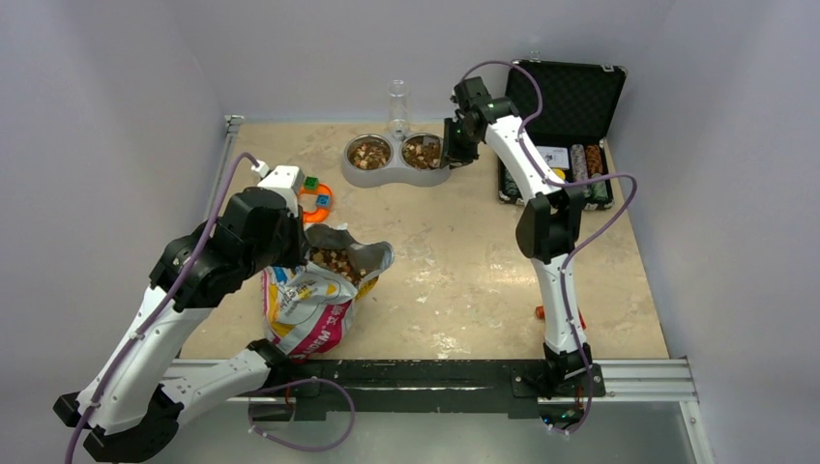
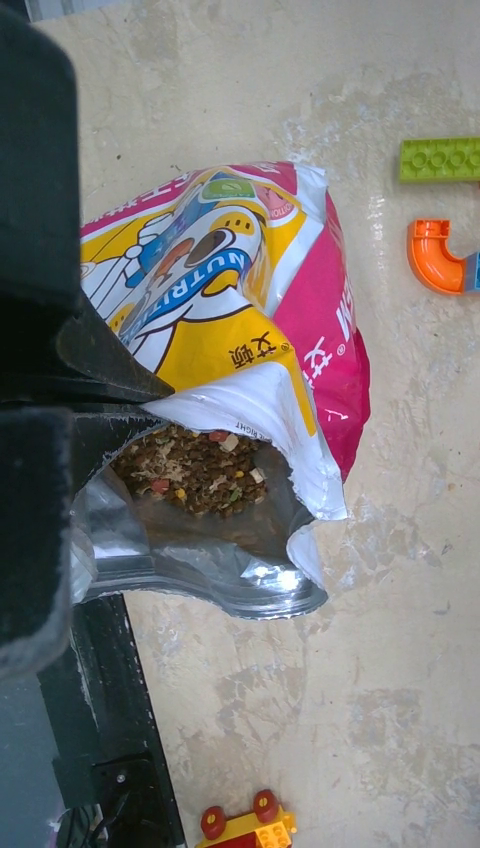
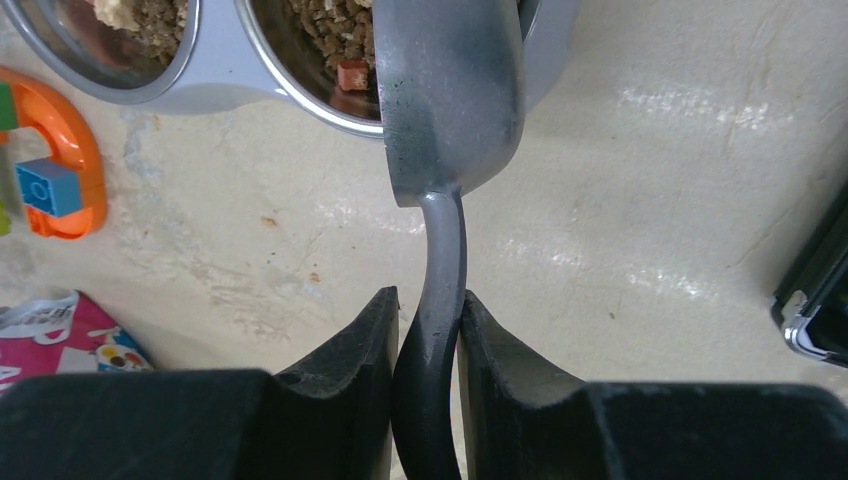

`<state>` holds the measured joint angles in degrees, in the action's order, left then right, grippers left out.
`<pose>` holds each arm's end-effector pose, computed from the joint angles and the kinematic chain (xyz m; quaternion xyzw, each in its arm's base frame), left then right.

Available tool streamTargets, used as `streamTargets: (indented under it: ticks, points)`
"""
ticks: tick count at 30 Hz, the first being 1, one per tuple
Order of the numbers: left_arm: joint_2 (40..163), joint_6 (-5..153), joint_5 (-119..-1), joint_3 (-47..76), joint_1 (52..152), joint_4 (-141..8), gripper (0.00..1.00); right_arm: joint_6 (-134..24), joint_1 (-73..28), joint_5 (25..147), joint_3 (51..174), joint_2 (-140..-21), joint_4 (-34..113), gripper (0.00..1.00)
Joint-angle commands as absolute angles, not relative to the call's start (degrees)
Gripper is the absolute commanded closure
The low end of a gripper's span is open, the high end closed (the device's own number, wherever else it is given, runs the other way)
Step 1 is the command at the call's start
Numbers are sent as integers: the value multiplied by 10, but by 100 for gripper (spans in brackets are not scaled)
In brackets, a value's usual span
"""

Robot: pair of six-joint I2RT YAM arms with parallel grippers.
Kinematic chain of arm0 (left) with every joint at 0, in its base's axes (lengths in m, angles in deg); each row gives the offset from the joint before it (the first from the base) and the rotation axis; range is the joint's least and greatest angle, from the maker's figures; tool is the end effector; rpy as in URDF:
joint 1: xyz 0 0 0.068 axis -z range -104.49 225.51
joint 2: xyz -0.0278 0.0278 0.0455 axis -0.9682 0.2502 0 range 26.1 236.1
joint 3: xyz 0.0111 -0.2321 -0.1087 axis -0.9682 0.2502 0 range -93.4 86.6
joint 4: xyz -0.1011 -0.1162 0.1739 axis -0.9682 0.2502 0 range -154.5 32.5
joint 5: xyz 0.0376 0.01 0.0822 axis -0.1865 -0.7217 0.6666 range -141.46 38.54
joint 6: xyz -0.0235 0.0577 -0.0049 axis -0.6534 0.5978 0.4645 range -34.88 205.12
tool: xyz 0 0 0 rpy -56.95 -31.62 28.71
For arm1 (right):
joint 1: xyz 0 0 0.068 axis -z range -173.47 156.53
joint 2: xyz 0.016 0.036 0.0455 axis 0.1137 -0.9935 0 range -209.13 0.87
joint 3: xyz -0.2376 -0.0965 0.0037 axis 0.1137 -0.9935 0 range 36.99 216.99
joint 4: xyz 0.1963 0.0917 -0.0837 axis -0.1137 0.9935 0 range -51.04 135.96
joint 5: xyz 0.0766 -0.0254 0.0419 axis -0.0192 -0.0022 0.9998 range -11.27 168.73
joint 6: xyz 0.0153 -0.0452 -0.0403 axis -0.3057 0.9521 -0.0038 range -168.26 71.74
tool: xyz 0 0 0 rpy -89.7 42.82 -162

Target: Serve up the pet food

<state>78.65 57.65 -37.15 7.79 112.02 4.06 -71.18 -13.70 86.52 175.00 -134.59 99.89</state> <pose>0.1063 -0.0641 0.3772 0.0213 0.9086 -0.1159 0.4006 0.4391 0.1686 0.2531 0.0040 0.9601 0.1607 0.2288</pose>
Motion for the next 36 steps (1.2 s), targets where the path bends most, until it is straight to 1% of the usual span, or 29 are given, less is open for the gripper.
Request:
streamTargets:
  ticks: [1, 12, 16, 22, 36]
  points:
    - [791, 576, -351, 49, 1120, 14, 100, -660, -147, 811, 1782, -1327, 1000, 100]
    - [800, 568, -364, 48, 1120, 8, 100, -626, -188, 765, 1799, -1340, 1002, 100]
    - [799, 567, -363, 47, 1120, 11, 100, -616, -188, 739, 1797, -1338, 1006, 100]
    - [798, 567, -363, 46, 1120, 12, 100, -617, -170, 730, 1797, -1335, 1005, 100]
    - [801, 564, -368, 47, 1120, 8, 100, -610, -181, 699, 1802, -1335, 1007, 100]
